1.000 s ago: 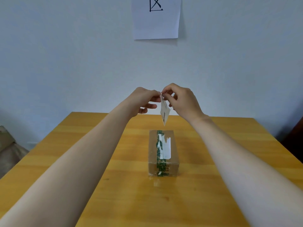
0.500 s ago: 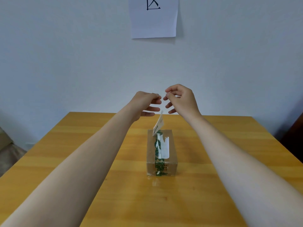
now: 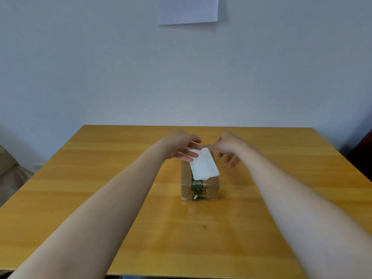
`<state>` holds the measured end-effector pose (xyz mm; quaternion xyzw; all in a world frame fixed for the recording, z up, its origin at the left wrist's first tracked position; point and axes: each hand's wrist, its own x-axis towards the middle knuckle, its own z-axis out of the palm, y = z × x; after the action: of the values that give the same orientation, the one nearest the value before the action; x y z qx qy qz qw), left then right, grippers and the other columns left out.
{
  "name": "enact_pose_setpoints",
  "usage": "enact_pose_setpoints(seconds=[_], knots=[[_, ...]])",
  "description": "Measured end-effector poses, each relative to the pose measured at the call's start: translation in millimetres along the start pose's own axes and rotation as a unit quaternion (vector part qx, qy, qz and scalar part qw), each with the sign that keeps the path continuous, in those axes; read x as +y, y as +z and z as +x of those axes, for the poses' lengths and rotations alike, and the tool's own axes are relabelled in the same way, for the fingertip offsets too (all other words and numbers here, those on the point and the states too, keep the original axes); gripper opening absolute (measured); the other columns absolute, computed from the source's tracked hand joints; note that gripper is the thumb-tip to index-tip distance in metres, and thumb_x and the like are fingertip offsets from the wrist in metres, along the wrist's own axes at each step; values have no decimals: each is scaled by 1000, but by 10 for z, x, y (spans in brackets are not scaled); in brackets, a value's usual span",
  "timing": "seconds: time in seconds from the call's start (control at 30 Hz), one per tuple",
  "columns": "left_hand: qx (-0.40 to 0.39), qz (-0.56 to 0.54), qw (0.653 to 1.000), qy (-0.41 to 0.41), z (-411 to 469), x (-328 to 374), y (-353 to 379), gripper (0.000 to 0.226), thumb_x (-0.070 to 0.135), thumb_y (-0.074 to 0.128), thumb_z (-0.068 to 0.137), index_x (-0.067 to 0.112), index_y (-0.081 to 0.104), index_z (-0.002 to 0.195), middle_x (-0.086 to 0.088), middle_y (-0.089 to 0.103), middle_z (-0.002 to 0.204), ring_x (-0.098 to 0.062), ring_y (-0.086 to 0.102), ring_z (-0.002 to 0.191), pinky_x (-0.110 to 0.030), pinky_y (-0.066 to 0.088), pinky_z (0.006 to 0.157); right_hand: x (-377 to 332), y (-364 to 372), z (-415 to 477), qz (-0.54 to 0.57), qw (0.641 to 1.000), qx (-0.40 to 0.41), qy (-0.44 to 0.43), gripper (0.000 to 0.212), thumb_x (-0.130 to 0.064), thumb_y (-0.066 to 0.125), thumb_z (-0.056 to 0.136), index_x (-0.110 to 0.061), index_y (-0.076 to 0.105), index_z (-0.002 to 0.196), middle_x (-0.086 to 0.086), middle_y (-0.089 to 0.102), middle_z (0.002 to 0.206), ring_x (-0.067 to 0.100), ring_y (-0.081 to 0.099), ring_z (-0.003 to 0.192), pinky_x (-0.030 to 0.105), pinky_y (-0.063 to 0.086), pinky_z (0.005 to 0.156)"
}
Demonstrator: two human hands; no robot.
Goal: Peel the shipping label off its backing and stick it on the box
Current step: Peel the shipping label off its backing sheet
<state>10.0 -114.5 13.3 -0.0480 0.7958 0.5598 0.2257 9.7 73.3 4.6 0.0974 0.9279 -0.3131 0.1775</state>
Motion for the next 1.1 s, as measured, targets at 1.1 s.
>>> enact_pose_setpoints(seconds=[1.1], knots=[[50,-127,967,213,-229,279,92,28,28,63,102,7,79,112,-6,81,109,-29,78,96,-43,66,88,-279,-306,-364,371,914,-7,-166,30,-33,63,100,-6,74,105,15,71,91,31,72,68,59,66,73]])
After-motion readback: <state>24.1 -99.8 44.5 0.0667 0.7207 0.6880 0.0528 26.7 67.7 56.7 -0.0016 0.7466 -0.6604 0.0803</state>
